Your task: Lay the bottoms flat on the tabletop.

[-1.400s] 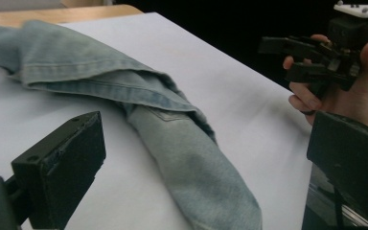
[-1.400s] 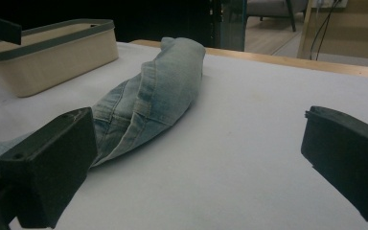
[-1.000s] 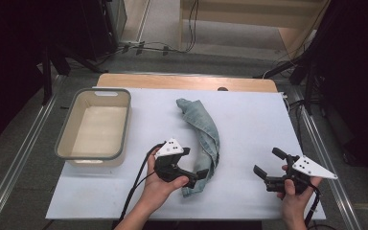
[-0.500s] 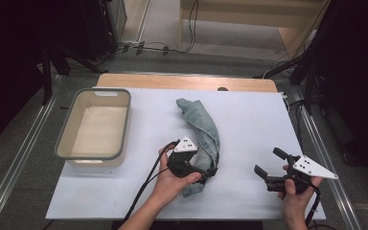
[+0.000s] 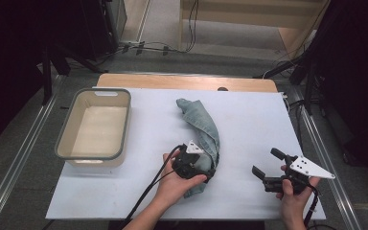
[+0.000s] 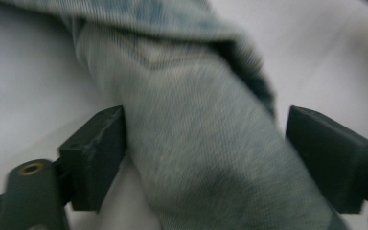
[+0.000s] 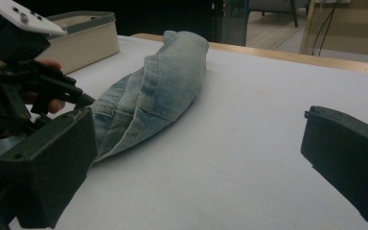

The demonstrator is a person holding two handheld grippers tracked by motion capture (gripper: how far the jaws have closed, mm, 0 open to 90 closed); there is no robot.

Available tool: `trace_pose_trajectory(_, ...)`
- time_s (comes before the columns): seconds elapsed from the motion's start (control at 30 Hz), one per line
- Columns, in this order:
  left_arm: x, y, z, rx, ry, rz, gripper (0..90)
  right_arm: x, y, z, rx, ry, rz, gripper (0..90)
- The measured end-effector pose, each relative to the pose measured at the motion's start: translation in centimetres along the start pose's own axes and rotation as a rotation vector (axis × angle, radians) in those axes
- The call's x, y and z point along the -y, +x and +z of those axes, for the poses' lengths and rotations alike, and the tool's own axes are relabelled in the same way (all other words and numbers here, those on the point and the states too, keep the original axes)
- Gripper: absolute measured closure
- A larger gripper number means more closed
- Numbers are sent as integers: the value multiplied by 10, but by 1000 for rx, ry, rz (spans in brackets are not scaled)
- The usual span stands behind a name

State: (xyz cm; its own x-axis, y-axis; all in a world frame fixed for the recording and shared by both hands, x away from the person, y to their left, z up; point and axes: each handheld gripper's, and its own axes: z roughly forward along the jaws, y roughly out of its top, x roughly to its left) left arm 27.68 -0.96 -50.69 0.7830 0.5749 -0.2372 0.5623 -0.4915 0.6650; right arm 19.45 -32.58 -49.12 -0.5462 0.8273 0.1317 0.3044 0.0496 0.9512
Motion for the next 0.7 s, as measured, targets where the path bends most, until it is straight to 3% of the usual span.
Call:
trace_pose_trajectory(0.1, 3, 2, -1, -27, -3, 18, 301, 0, 4, 2, -5, 10, -7, 0)
trace_pose_trajectory(0.3, 7, 10, -9, 36, -30, 23, 648, -7, 16, 13, -16, 32, -16, 0)
trace_pose_trajectory(0.4, 7, 9, -12, 40, -32, 51, 699, -19, 24, 28, -4, 73, -18, 0)
trace_pose_trajectory(0.53, 9, 8, -20, 19, -19, 113, 715, -37, 37, 52, -43, 102, -37, 0)
trace_pose_trajectory(0.7, 16, 13, -35, 22, -29, 133, 720, -51, 50, 77, -66, 110, -43, 0)
